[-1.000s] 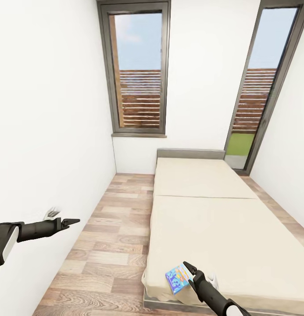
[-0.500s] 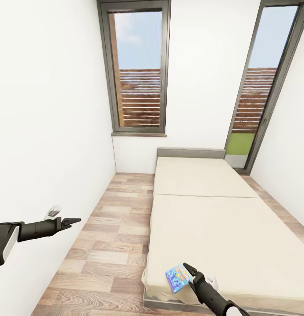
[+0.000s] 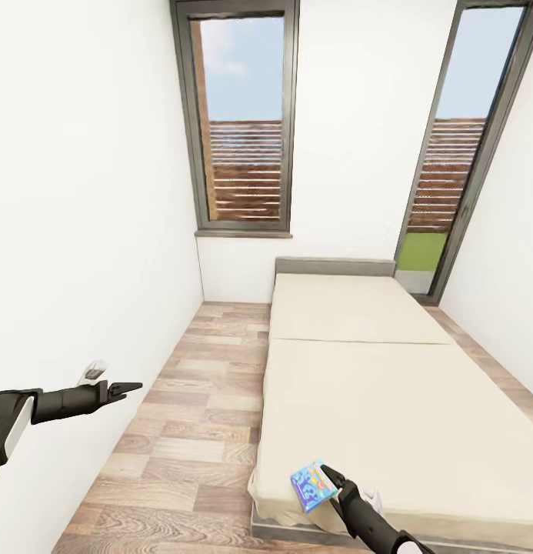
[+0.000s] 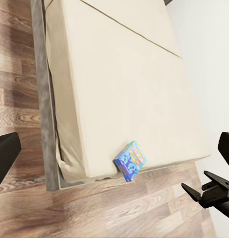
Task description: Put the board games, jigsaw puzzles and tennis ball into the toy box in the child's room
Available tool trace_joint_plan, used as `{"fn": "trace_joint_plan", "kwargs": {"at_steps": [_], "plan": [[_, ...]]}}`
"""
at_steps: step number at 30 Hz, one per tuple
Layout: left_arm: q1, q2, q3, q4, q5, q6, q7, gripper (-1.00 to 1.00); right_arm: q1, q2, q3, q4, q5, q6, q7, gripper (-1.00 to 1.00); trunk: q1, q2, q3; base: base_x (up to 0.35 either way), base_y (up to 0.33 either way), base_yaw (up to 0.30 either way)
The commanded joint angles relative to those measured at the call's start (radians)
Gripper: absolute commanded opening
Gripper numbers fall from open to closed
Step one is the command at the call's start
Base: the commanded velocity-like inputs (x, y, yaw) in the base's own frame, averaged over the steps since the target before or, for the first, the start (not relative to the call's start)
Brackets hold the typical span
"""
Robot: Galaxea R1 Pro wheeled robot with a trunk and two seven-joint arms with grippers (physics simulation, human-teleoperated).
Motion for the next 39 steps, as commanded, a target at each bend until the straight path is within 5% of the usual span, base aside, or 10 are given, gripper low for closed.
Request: {"fn": "trace_joint_plan", "kwargs": {"at_steps": [1, 39], "plan": [[-0.001, 0.000, 0.000, 0.000, 0.004, 0.009, -0.001, 1.00, -0.001, 0.000, -0.003, 0.000, -0.007, 0.009, 0.001, 1.00, 0.004, -0.008, -0.004, 0.000, 0.000, 0.000], [-0.001, 0.001, 0.001, 0.000, 0.004, 0.009, -0.002, 1.00, -0.001, 0.001, -0.003, 0.013, -0.008, 0.004, -0.064, 1.00, 0.150, -0.274, -0.123, 0.000, 0.000, 0.000]]}}
